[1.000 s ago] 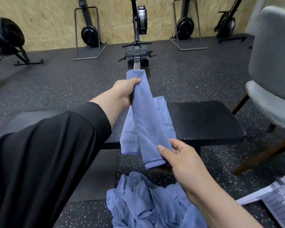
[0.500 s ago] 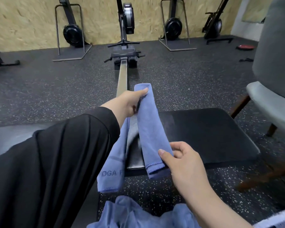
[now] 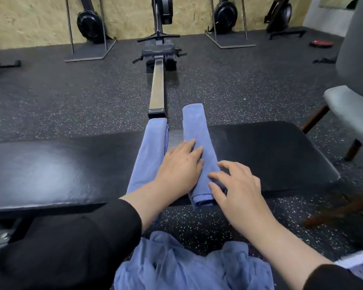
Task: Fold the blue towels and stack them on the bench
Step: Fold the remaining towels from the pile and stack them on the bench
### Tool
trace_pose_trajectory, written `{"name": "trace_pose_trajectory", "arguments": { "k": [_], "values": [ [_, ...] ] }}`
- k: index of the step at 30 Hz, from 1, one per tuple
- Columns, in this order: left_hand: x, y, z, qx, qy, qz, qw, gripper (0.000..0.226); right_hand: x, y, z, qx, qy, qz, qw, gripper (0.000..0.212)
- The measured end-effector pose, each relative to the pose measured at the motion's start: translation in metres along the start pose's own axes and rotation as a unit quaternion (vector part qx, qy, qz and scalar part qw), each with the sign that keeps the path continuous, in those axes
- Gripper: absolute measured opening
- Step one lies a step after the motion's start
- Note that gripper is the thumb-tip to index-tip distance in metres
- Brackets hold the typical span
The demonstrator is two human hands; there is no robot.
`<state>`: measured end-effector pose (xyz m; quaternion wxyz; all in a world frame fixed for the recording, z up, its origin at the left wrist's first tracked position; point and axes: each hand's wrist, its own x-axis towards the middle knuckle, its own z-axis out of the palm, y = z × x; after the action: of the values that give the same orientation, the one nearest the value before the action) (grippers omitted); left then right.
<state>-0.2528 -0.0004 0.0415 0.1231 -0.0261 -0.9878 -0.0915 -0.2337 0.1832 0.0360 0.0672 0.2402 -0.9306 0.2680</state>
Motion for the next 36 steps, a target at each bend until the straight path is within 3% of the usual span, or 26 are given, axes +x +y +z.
{"name": "trace_pose_trajectory", "arguments": {
  "k": [2,5,9,12,16,21,29,36],
  "values": [
    [-0.016,0.005,-0.007,-0.009,-0.021,-0.013,1.0,0.048,-0.004,0.0,-0.008,-0.013,-0.034,0.002,0.999,0.025],
    [-0.048,0.02,-0.023,-0.018,-0.047,-0.004,0.999,0.061,-0.016,-0.004,-0.023,-0.011,-0.044,-0.003,0.999,0.029],
    [-0.104,0.038,-0.031,-0.021,-0.061,0.038,0.997,0.036,-0.052,-0.014,-0.036,0.063,0.012,0.038,0.997,0.024],
    [-0.144,0.051,-0.04,-0.022,-0.076,0.065,0.995,0.047,-0.089,-0.018,-0.035,0.071,-0.005,0.054,0.996,0.02],
    [-0.198,0.053,-0.042,-0.013,-0.125,0.05,0.991,0.03,-0.136,-0.024,-0.017,0.047,-0.147,0.093,0.984,0.019],
    [-0.257,0.031,-0.027,0.095,-0.229,0.047,0.968,0.029,-0.201,-0.007,0.032,-0.033,-0.335,0.081,0.938,0.021],
    [-0.25,0.019,-0.009,0.113,-0.451,-0.015,0.885,0.034,-0.238,0.041,0.114,-0.064,-0.4,0.084,0.911,0.047],
    [-0.226,0.033,0.003,0.068,-0.469,-0.034,0.88,0.036,-0.237,0.049,0.164,-0.145,-0.513,0.118,0.838,0.052]
  ]
}}
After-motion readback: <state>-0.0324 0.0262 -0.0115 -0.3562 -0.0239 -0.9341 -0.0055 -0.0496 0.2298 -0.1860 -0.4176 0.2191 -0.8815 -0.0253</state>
